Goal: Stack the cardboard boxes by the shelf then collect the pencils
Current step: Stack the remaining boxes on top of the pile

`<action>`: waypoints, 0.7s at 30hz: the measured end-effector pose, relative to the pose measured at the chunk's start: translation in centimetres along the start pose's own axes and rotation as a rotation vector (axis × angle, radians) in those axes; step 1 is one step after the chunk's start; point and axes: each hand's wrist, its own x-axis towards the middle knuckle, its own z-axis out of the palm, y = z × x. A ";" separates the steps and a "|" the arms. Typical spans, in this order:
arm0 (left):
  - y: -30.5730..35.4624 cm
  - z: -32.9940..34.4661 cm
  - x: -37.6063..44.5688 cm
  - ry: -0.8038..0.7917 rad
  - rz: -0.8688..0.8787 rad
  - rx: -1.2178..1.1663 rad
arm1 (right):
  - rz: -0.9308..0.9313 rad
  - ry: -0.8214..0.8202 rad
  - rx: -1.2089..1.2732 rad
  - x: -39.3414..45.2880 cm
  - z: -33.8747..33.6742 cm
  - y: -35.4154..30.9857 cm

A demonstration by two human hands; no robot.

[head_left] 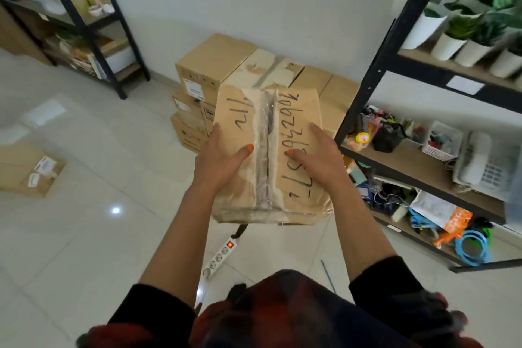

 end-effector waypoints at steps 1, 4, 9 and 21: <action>0.5 -0.5 1.3 -0.006 0.024 -0.018 | -0.005 0.019 0.011 0.8 0.2 -0.7; 2.0 -1.0 4.5 -0.025 0.076 -0.041 | -0.011 0.080 0.024 3.3 0.4 -2.4; 5.1 -0.5 11.0 -0.043 0.110 -0.057 | -0.023 0.134 0.024 9.4 -0.3 -4.1; 14.0 4.5 24.2 -0.107 0.268 0.140 | 0.081 0.257 0.070 23.8 -4.0 -4.9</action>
